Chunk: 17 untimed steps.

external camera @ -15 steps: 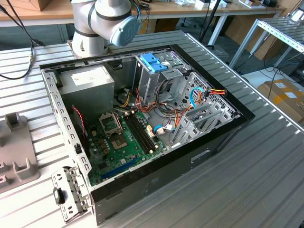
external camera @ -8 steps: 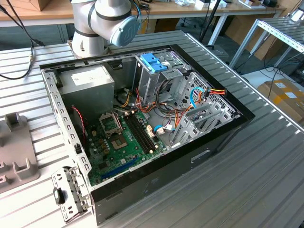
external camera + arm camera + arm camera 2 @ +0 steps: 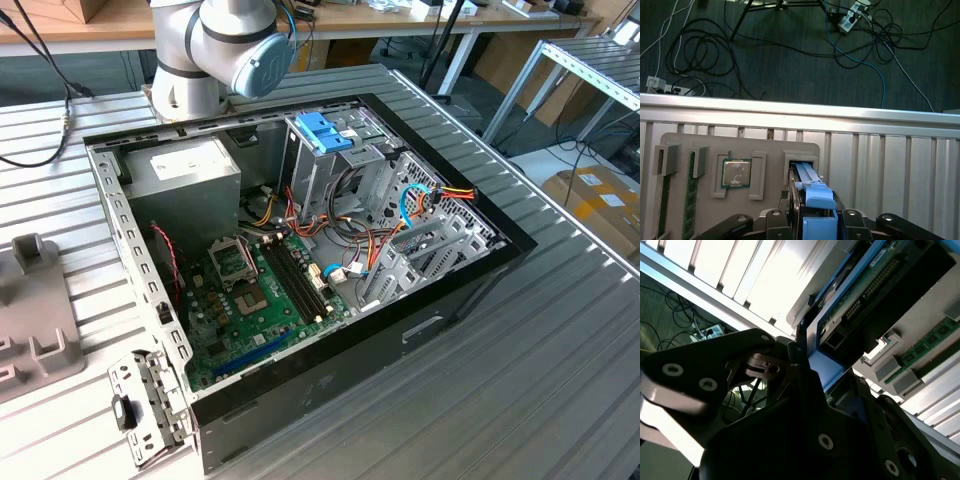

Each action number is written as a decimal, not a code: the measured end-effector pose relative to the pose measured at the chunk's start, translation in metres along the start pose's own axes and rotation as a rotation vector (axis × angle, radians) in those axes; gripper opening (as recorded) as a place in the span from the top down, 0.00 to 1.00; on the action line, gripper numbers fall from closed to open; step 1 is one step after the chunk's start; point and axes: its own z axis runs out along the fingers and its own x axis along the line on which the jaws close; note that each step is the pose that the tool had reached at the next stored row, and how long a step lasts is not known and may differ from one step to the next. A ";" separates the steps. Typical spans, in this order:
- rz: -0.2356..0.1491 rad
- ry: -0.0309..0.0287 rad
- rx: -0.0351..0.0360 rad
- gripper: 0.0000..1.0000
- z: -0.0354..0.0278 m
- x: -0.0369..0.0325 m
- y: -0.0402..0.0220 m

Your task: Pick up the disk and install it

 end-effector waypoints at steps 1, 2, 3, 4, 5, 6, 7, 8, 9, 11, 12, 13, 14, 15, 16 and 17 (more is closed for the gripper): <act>0.000 0.0000 0.0000 0.60 0.0000 0.0000 0.0000; 0.000 0.0000 0.0000 0.60 0.0000 0.0000 0.0000; 0.000 0.0000 0.0000 0.60 0.0000 0.0000 0.0000; 0.000 0.0000 0.0001 0.60 0.0001 -0.0001 0.0000; 0.000 0.0000 0.0001 0.60 0.0002 -0.0002 0.0000; 0.000 0.0000 0.0001 0.60 0.0002 -0.0002 0.0000; 0.000 0.0000 0.0001 0.60 0.0002 -0.0003 0.0000; 0.000 0.0000 0.0001 0.60 0.0002 -0.0003 0.0000; 0.000 0.0000 0.0000 0.60 0.0002 -0.0003 0.0000; 0.000 0.0000 0.0001 0.60 0.0002 -0.0003 0.0000; 0.000 0.0000 0.0001 0.60 0.0002 -0.0003 0.0000; 0.000 0.0007 0.0001 0.60 0.0002 -0.0003 0.0000; 0.000 0.0014 0.0001 0.60 0.0000 -0.0004 0.0000; 0.000 0.0015 0.0002 0.60 -0.0003 -0.0004 -0.0001; 0.000 0.0016 0.0001 0.60 -0.0008 -0.0004 0.0000; 0.000 0.0016 0.0000 0.60 -0.0019 -0.0005 0.0001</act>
